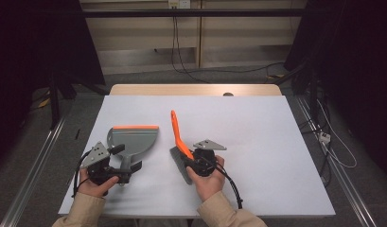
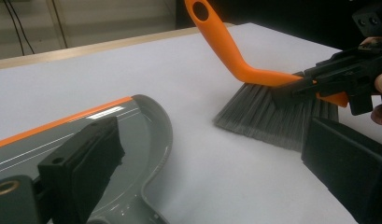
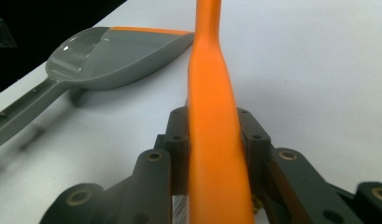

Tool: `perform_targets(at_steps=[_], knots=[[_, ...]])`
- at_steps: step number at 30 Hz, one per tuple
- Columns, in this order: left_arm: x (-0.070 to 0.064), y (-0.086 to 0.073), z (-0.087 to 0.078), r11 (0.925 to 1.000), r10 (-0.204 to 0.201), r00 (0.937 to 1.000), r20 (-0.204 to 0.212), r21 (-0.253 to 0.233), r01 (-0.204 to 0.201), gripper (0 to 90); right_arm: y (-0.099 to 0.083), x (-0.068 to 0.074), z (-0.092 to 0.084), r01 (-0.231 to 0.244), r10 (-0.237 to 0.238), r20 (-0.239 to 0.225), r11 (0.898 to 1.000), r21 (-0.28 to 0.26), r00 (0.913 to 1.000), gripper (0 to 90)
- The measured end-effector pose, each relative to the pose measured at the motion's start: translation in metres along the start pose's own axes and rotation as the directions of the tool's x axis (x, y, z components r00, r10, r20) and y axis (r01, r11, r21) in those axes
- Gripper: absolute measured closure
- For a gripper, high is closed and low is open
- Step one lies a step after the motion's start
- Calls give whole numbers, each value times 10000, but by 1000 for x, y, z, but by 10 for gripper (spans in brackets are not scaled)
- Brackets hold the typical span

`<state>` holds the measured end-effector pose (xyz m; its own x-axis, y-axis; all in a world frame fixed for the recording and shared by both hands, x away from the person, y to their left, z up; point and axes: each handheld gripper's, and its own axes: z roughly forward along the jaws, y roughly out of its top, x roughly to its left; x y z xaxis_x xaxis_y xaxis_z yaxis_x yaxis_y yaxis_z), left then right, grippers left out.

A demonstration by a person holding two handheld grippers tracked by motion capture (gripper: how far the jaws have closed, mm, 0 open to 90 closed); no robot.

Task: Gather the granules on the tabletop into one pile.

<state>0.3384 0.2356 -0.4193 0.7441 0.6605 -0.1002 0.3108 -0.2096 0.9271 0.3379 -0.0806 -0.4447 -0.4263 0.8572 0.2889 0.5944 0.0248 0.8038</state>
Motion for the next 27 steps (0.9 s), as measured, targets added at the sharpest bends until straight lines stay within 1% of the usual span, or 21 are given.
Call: perform_targets(at_steps=[4,12,15,27], knots=[[0,0,0,10000,32,10000,-16,4,-32,48,-1,-6,-3,-124,124,59,9999,-1,9999,708],[0,0,0,10000,30,10000,0,12,-30,48,0,-13,-9,-152,153,195,9999,-24,9997,708],[0,0,0,10000,38,10000,10,15,-38,48,0,-17,-11,-101,103,310,9999,-66,9995,708],[-1,0,1,10000,-6,10000,19,19,6,48,0,-34,-20,-302,308,555,9995,-117,9980,708]])
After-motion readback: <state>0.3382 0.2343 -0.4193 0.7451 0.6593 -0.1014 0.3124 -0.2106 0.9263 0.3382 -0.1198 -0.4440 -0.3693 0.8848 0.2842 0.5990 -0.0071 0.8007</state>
